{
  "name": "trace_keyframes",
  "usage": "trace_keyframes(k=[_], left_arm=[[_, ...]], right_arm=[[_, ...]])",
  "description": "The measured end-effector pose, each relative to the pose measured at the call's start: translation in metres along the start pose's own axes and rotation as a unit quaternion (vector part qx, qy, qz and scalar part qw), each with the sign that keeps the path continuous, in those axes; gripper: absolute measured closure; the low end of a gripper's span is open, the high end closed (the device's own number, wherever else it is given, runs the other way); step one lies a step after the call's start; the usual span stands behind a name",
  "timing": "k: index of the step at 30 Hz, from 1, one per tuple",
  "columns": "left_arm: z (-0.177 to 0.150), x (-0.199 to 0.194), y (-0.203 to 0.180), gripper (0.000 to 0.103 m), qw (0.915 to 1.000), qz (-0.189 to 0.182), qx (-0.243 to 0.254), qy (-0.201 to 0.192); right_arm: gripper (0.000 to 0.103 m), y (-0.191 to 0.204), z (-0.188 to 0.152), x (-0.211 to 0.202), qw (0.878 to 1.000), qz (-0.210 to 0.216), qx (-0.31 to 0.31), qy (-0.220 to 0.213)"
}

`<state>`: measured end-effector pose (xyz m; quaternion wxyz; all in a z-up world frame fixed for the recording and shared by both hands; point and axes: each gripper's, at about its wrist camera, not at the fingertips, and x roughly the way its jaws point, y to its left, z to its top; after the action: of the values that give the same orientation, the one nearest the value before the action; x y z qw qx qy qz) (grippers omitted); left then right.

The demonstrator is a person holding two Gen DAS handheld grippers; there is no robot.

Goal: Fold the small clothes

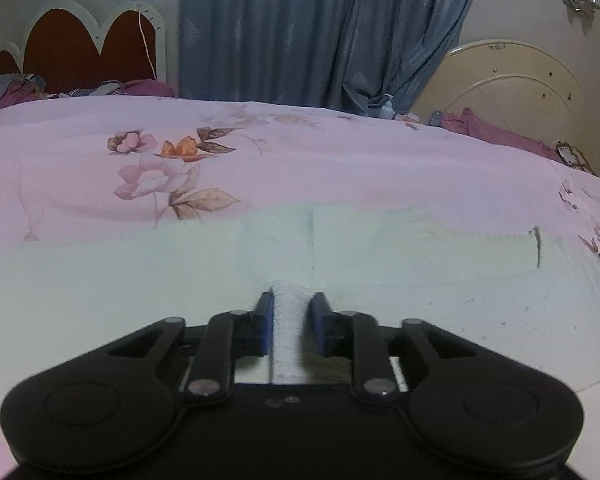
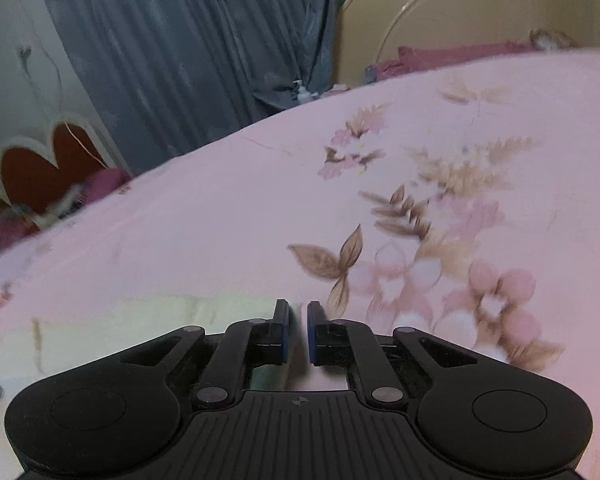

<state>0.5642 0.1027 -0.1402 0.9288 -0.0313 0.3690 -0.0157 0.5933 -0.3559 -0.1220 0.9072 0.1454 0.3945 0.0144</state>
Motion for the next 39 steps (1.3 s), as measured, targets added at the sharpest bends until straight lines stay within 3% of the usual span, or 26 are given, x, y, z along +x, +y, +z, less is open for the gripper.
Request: trace_keyframes(k=[2, 6, 7, 9, 11, 14, 18, 23, 25, 28, 30, 32, 33, 35, 36, 37, 38, 39], left_arm=[[0.001, -0.015, -0.003, 0.069, 0.9996, 0.016, 0.003, -0.024], [0.000, -0.026, -0.035, 0.069, 0.9978, -0.022, 0.046, -0.042], [-0.003, -0.020, -0.045, 0.067, 0.9971, -0.030, 0.064, -0.028], [-0.011, -0.003, -0.052, 0.067, 0.9965, -0.031, 0.076, 0.015], [-0.010, -0.012, -0.051, 0.068, 0.9966, -0.030, 0.076, 0.008], [-0.014, -0.038, -0.045, 0.064, 0.9966, -0.052, 0.057, -0.029], [-0.032, -0.028, -0.046, 0.062, 0.9968, -0.047, 0.062, 0.013], [-0.028, -0.049, -0.050, 0.063, 0.9964, -0.049, 0.067, -0.015], [-0.034, -0.038, -0.049, 0.063, 0.9962, -0.046, 0.071, 0.019], [-0.036, -0.035, -0.046, 0.063, 0.9961, -0.052, 0.070, 0.015], [-0.034, -0.039, -0.041, 0.057, 0.9965, -0.058, 0.058, 0.015], [-0.036, -0.046, -0.031, 0.030, 0.9977, -0.055, 0.039, 0.005], [-0.038, -0.052, -0.026, 0.023, 0.9986, -0.041, 0.033, -0.002], [-0.043, -0.068, -0.011, 0.017, 0.9992, -0.011, 0.030, -0.024], [-0.045, -0.075, -0.001, 0.018, 0.9993, -0.002, 0.026, -0.029], [-0.048, -0.083, 0.015, 0.019, 0.9993, 0.008, 0.013, -0.034], [-0.051, -0.090, 0.032, 0.021, 0.9991, 0.018, -0.004, -0.038], [-0.054, -0.096, 0.051, 0.024, 0.9984, 0.031, -0.024, -0.040]], right_arm=[[0.098, 0.001, 0.003, -0.012, 1.000, 0.021, -0.001, -0.008], [0.098, 0.023, -0.004, -0.014, 0.998, 0.034, -0.049, 0.010], [0.098, 0.030, -0.010, -0.006, 0.997, 0.020, -0.069, 0.031], [0.100, 0.035, -0.019, -0.005, 0.995, 0.008, -0.094, 0.024], [0.099, 0.038, -0.018, -0.012, 0.995, -0.002, -0.099, 0.034], [0.099, 0.044, -0.031, -0.045, 0.993, 0.017, -0.116, 0.023], [0.100, 0.050, -0.069, -0.054, 0.990, 0.013, -0.129, 0.056], [0.099, 0.055, -0.082, -0.093, 0.993, 0.015, -0.116, 0.016], [0.099, 0.059, -0.094, -0.096, 0.991, 0.011, -0.126, 0.034], [0.100, 0.059, -0.101, -0.091, 0.992, 0.001, -0.120, 0.041], [0.099, 0.065, -0.094, -0.102, 0.993, -0.001, -0.112, 0.031], [0.099, 0.067, -0.091, -0.115, 0.994, 0.006, -0.106, 0.003], [0.099, 0.068, -0.090, -0.120, 0.995, 0.006, -0.099, -0.004], [0.099, 0.066, -0.090, -0.125, 0.997, 0.018, -0.080, -0.009], [0.092, 0.066, -0.091, -0.126, 0.997, 0.021, -0.074, -0.004], [0.078, 0.068, -0.092, -0.126, 0.997, 0.024, -0.073, 0.005], [0.037, 0.071, -0.095, -0.129, 0.997, 0.031, -0.072, 0.003], [0.030, 0.073, -0.099, -0.133, 0.996, 0.044, -0.075, -0.010]])
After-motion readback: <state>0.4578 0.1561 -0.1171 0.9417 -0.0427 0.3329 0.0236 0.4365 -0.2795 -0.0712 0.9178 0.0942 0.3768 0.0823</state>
